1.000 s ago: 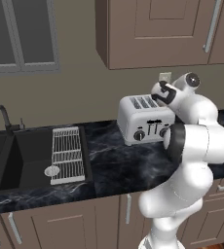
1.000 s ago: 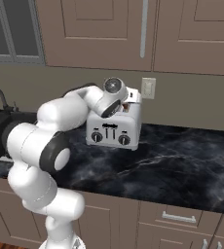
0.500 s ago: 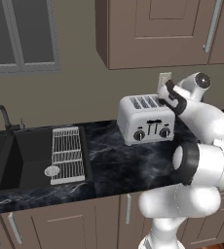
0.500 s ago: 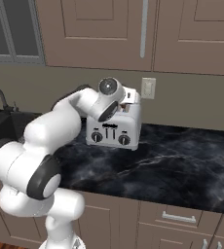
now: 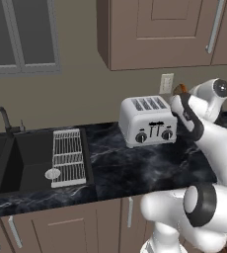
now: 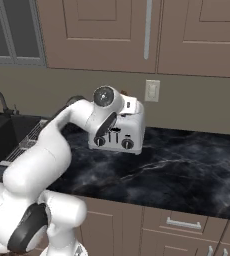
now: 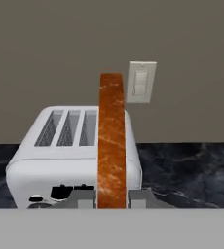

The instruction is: Start the toaster. Once the lever pops up, take the bread to the plate on the dining counter.

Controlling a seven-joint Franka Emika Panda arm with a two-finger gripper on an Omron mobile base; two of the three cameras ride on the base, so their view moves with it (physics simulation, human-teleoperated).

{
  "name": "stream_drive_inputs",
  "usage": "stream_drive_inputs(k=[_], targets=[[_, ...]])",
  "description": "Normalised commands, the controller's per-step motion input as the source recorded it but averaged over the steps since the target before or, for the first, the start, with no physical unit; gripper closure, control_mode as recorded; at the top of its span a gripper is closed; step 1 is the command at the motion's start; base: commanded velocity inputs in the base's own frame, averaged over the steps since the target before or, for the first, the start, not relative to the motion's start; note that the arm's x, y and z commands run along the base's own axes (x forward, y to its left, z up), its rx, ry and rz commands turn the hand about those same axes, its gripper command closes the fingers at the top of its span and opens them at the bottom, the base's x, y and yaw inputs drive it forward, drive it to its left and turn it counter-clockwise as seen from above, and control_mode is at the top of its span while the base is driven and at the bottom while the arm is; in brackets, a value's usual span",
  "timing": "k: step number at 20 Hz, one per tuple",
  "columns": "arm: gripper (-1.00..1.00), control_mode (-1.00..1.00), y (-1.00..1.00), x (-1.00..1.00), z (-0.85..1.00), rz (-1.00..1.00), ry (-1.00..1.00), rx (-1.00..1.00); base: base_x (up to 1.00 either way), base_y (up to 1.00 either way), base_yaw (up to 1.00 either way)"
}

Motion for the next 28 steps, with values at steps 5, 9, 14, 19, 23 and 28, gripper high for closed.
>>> stream_drive_inputs(k=[5, 9, 14, 19, 23, 28], targets=[[1.00, -1.00, 0.07, -0.91, 0.37, 0.00, 0.01, 0.00, 0.00, 0.00, 0.00], [1.00, -1.00, 0.19, -0.91, 0.27, 0.00, 0.11, 0.00, 0.00, 0.00, 0.00], [1.00, -1.00, 0.27, -0.80, 0.24, 0.00, 0.15, 0.00, 0.00, 0.00, 0.00], [1.00, -1.00, 0.32, -0.81, 0.22, 0.00, 0.12, 0.00, 0.00, 0.00, 0.00], [1.00, -1.00, 0.45, -0.84, 0.23, 0.00, 0.07, 0.00, 0.00, 0.00, 0.00], [1.00, -1.00, 0.57, -0.66, 0.11, 0.00, 0.03, 0.00, 0.00, 0.00, 0.00]])
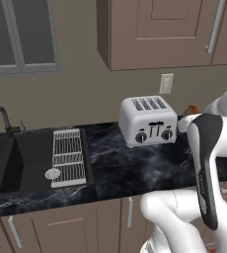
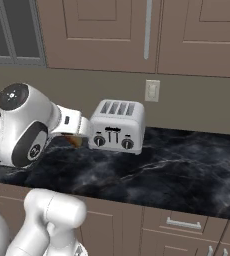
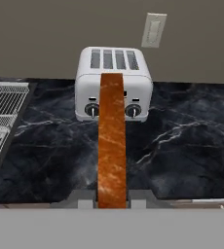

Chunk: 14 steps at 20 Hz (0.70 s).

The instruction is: Start the toaster. Once the lever pops up, take the bread to the plate on the dining counter.

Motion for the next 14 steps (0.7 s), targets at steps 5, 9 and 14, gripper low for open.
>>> stream_drive_inputs(k=[5, 9, 14], targets=[[1.00, -1.00, 0.46, -0.42, 0.21, 0.00, 0.02, 0.00, 0.00, 0.00, 0.00], [1.00, -1.00, 0.03, -0.26, 0.28, 0.00, 0.05, 0.00, 0.00, 0.00, 0.00], [1.00, -1.00, -0.03, -0.13, 0.27, 0.00, 0.07, 0.01, 0.00, 0.00, 0.00]])
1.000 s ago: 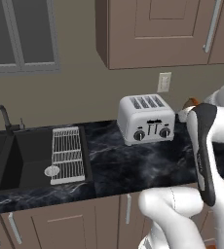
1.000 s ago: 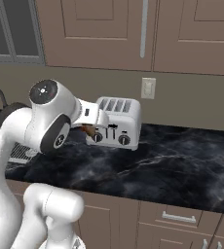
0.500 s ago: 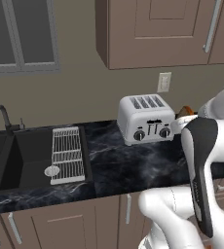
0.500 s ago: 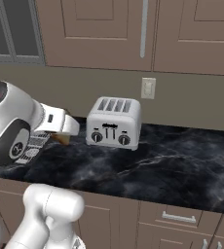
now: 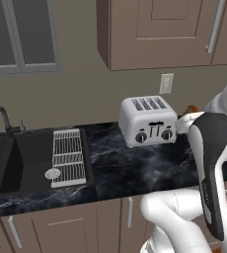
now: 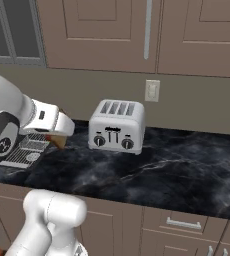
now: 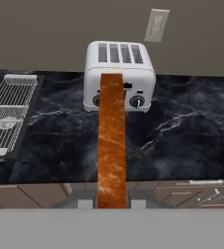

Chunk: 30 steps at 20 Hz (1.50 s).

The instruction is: Start the toaster. Once the lever pops up, take the bread to the plate on the dining counter.

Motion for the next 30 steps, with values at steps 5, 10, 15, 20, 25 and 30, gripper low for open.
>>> stream_drive_inputs(k=[5, 10, 15, 20, 25, 30], targets=[[1.00, -1.00, -0.09, -0.20, 0.06, 0.00, 0.03, 0.02, 0.00, 0.00, 0.00], [1.00, -1.00, -0.03, -0.16, 0.00, 0.00, 0.01, 0.01, 0.00, 0.00, 0.00], [1.00, -1.00, 0.00, -0.09, 0.00, 0.00, 0.00, 0.01, 0.00, 0.00, 0.00], [1.00, -1.00, 0.00, -0.14, 0.00, 0.00, 0.00, 0.00, 0.00, 0.00, 0.00], [1.00, 1.00, 0.00, 0.00, 0.00, 0.00, 0.00, 0.00, -0.52, 0.00, 0.00], [1.00, 1.00, 0.00, 0.00, 0.00, 0.00, 0.00, 0.00, -0.62, 0.02, 0.17]])
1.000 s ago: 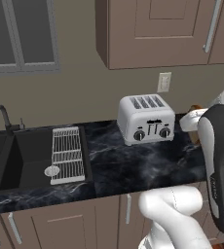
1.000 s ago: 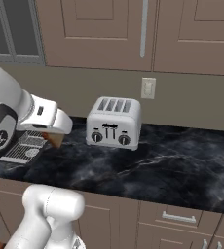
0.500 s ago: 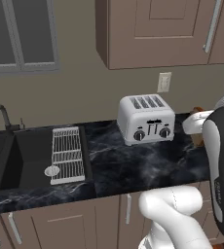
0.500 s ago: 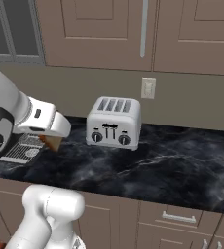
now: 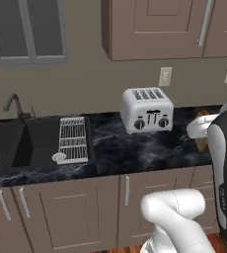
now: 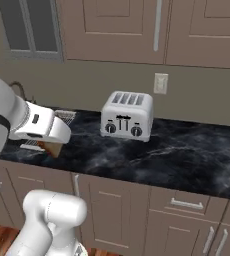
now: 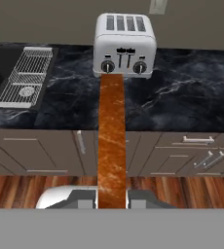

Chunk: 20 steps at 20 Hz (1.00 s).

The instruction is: Start the toaster. Once the lever pops up, take the bread to the plate on the dining counter.

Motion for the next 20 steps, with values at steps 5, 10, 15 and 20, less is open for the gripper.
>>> stream_drive_inputs(k=[5, 10, 15, 20], targets=[[1.00, 1.00, 0.00, 0.00, 0.00, 0.00, 0.00, 0.00, -0.30, 0.19, 0.66], [1.00, 1.00, 0.00, 0.00, 0.00, 0.00, 0.00, 0.00, -0.19, 0.30, 0.86], [1.00, 1.00, 0.00, 0.00, 0.00, 0.00, 0.00, 0.00, -0.32, 0.39, 0.79], [1.00, 1.00, 0.00, 0.00, 0.00, 0.00, 0.00, 0.00, -0.20, 0.38, 0.73]])
